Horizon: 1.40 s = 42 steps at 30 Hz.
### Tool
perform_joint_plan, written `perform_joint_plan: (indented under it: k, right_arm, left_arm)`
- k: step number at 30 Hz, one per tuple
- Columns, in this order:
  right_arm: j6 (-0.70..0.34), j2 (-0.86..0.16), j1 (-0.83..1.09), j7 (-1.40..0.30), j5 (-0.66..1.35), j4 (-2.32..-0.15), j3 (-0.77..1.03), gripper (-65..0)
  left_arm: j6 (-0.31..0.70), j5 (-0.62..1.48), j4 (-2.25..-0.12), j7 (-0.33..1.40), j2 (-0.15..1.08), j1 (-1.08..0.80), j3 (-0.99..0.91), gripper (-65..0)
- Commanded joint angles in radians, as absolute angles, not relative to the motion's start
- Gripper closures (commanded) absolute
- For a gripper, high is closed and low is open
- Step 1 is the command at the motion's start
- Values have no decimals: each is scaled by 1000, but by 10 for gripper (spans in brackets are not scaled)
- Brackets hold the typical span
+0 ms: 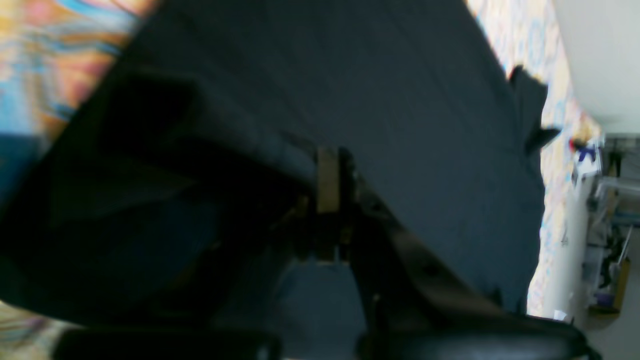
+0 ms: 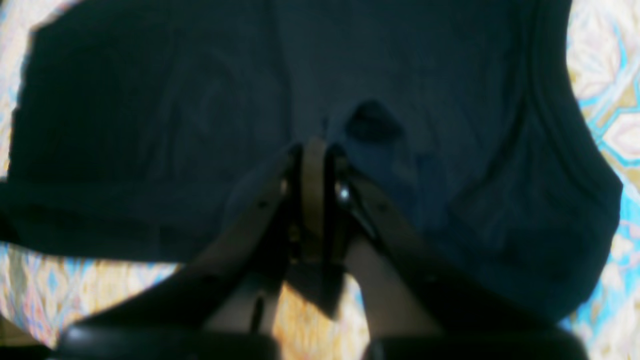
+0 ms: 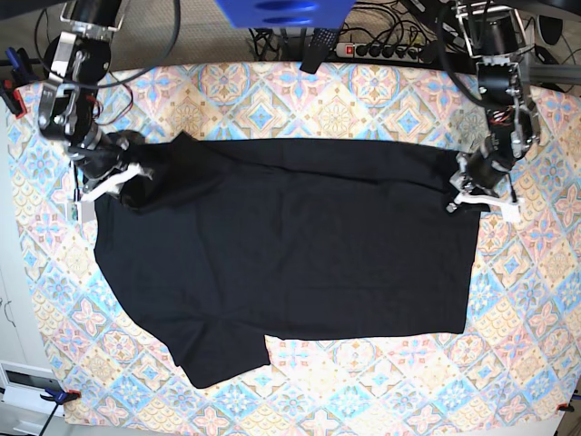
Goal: Fold the T-shirt properly
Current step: 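Lower the shirt and reposition both grippers along the collar edge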
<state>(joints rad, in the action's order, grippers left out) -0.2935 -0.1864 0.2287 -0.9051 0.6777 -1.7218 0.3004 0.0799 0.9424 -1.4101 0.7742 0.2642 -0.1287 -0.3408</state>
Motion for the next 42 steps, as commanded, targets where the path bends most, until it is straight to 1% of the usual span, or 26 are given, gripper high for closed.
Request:
perform_joint_plan:
  k: [1, 5, 10, 20, 22, 25, 27, 28, 29, 31, 34, 35, 36, 40, 42]
  right_arm:
    - [-300, -199, 208, -880, 696, -1709, 303, 0]
    - [-300, -199, 162, -878, 694, -1626, 303, 0]
    - [-300, -197, 71, -878, 694, -1573, 298, -1]
    - [-300, -197, -58, -878, 694, -1483, 294, -11]
    - [-302, -197, -59, -878, 694, -1484, 263, -54]
    - [-302, -199, -54, -878, 699, -1512, 216, -179]
    - [-302, -199, -53, -883, 699, -1561, 213, -254]
    - [-302, -199, -50, -886, 699, -1590, 214, -281]
    - [-302, -203, -27, -888, 699, -1618, 217, -301]
    - [-302, -205, 25, -888, 699, -1664, 220, -306]
    - [-302, -205, 107, -888, 699, -1727, 269, -306]
    - [-302, -205, 136, -888, 699, -1750, 288, -306]
    - [-302, -205, 160, -888, 700, -1767, 303, -306]
    - [-302, -205, 269, -888, 700, -1836, 332, -306]
    - [-302, -205, 306, -888, 700, -1853, 329, -306]
  left_arm:
    - [90, 940, -1425, 760, 275, -113, -346, 0]
    - [90, 912, -1388, 760, 260, -102, -351, 0]
    - [90, 909, -1323, 759, 254, -85, -352, 0]
    - [90, 908, -1317, 759, 255, -88, -354, 0]
    - [90, 912, -1317, 759, 257, -97, -354, 0]
    - [90, 914, -1317, 766, 257, -101, -355, -3]
    - [90, 914, -1322, 768, 259, -110, -355, -51]
    - [90, 915, -1325, 768, 260, -120, -358, -88]
    - [88, 915, -1342, 768, 260, -133, -372, -141]
    - [88, 915, -1385, 769, 260, -166, -420, -257]
    - [88, 923, -1463, 773, 257, -229, -490, -381]
    - [88, 941, -1491, 786, 257, -255, -515, -402]
    - [90, 964, -1514, 806, 257, -275, -535, -408]
    - [90, 1081, -1558, 860, 260, -349, -561, -410]
    - [90, 1093, -1558, 862, 260, -369, -561, -410]
